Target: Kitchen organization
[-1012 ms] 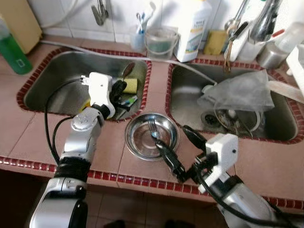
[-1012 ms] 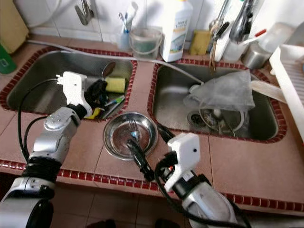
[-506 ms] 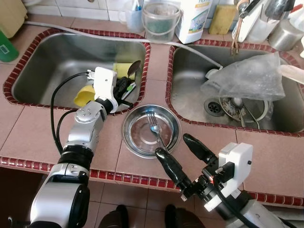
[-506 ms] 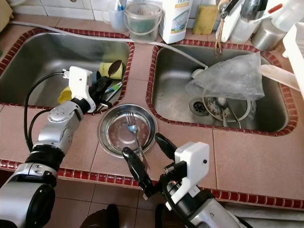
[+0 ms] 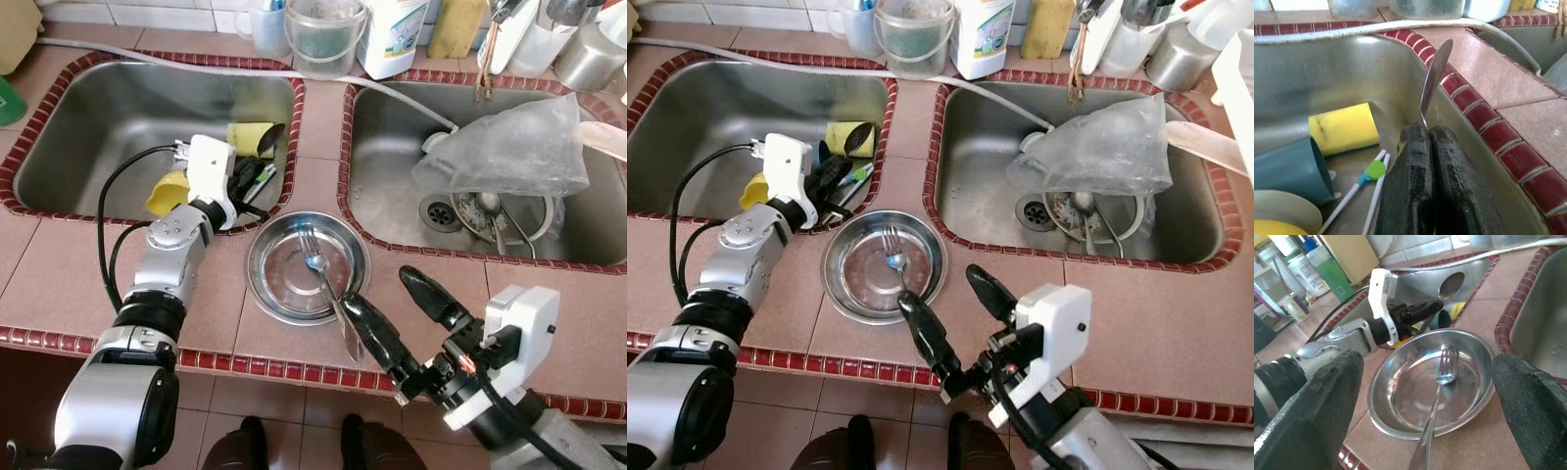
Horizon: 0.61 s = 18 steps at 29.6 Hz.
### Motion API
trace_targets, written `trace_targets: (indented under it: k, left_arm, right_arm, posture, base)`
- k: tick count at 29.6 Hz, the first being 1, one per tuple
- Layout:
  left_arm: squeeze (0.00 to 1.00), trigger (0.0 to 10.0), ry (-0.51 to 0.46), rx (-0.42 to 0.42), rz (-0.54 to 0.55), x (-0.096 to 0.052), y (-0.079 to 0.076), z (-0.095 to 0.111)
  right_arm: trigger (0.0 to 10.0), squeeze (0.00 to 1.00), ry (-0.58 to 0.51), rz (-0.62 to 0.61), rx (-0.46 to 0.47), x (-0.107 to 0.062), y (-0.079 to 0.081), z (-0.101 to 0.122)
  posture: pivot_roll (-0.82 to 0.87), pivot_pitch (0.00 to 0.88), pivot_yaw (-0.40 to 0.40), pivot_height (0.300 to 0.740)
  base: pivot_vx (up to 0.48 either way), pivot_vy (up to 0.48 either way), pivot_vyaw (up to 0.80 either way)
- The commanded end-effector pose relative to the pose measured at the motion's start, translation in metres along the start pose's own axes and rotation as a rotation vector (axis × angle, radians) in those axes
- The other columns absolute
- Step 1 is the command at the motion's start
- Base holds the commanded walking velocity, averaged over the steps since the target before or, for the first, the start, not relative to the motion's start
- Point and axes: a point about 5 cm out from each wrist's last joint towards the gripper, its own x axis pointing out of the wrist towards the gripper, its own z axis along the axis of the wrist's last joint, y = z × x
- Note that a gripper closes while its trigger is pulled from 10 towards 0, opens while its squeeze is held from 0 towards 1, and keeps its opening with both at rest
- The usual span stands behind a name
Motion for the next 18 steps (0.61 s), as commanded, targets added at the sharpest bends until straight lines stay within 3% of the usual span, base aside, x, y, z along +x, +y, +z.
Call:
trace_targets:
  k: [1,6,7,8,9,11,12,13,18]
  left_arm:
    - [0.0,10.0,0.002,0.01,0.007,-0.001,0.004,0.001]
    - [0.0,10.0,-0.001,0.018,0.083,-0.001,0.019,0.006]
    - [0.2,10.0,-0.001,0.019,0.086,-0.001,0.02,0.007]
    - [0.3,10.0,0.002,0.022,0.094,-0.001,0.022,0.007]
    - [0.35,10.0,0.006,0.028,0.104,-0.001,0.024,0.007]
    - [0.35,10.0,0.007,0.03,0.106,-0.002,0.024,0.007]
    - [0.74,10.0,0.012,0.035,0.109,-0.002,0.025,0.007]
    - [1.0,10.0,0.009,0.032,0.107,-0.002,0.025,0.006]
    - [1.0,10.0,0.004,0.034,0.103,-0.001,0.024,0.007]
  right_arm:
    - [10.0,0.0,-0.011,0.015,0.0,-0.003,0.005,0.004]
    - [10.0,0.0,-0.031,0.023,-0.001,-0.001,0.005,0.009]
    - [10.0,0.0,-0.033,0.022,0.001,-0.001,0.005,0.01]
    - [10.0,0.0,-0.035,0.021,0.003,-0.001,0.005,0.01]
    - [10.0,0.0,-0.037,0.019,0.005,-0.002,0.005,0.011]
    - [10.0,0.0,-0.037,0.018,0.004,-0.002,0.005,0.011]
    - [10.0,0.0,-0.034,0.018,0.001,-0.002,0.005,0.012]
    - [10.0,0.0,-0.033,0.016,-0.003,-0.002,0.004,0.012]
    - [10.0,0.0,-0.033,0.011,-0.015,-0.001,0.0,0.014]
  posture:
    - [-0.23,0.316,0.023,0.74]
    - [-0.24,0.322,0.024,0.74]
    - [-0.24,0.322,0.024,0.74]
    - [-0.24,0.323,0.024,0.74]
    - [-0.25,0.322,0.025,0.74]
    - [-0.25,0.322,0.025,0.74]
    - [-0.25,0.323,0.026,0.74]
    - [-0.25,0.323,0.026,0.74]
    - [-0.25,0.323,0.024,0.74]
  base:
    - [0.0,0.0,0.0]
    - [0.0,0.0,0.0]
    - [0.0,0.0,0.0]
    - [0.0,0.0,0.0]
    - [0.0,0.0,0.0]
    - [0.0,0.0,0.0]
    - [0.0,0.0,0.0]
    - [0.0,0.0,0.0]
    - [0.0,0.0,0.0]
